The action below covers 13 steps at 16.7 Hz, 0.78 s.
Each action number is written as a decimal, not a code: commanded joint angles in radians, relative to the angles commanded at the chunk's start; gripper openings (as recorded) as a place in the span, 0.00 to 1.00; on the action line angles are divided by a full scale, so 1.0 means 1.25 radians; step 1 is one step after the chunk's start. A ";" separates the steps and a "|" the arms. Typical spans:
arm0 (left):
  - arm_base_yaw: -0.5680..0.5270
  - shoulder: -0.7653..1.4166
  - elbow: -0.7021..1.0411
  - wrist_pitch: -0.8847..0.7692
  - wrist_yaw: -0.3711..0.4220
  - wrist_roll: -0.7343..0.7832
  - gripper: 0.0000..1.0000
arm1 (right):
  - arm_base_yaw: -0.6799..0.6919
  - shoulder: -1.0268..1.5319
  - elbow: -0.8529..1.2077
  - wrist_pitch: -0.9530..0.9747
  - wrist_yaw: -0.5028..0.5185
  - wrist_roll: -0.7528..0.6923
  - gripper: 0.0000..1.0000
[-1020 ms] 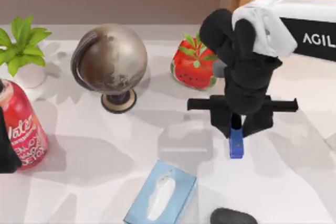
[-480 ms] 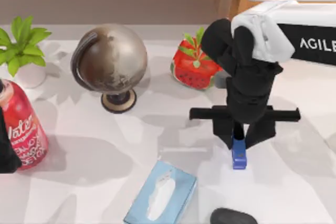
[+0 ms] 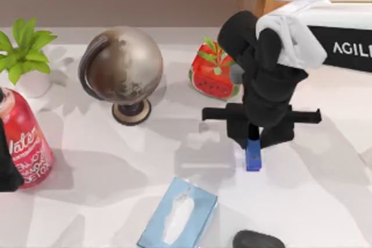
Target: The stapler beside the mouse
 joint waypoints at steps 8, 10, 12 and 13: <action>0.000 0.000 0.000 0.000 0.000 0.000 1.00 | 0.002 0.023 -0.021 0.028 0.009 -0.003 0.00; 0.000 0.000 0.000 0.000 0.000 0.000 1.00 | 0.002 0.023 -0.021 0.028 0.009 -0.003 0.15; 0.000 0.000 0.000 0.000 0.000 0.000 1.00 | 0.002 0.023 -0.021 0.028 0.009 -0.003 0.30; 0.000 0.000 0.000 0.000 0.000 0.000 1.00 | 0.002 0.023 -0.021 0.028 0.009 -0.003 0.38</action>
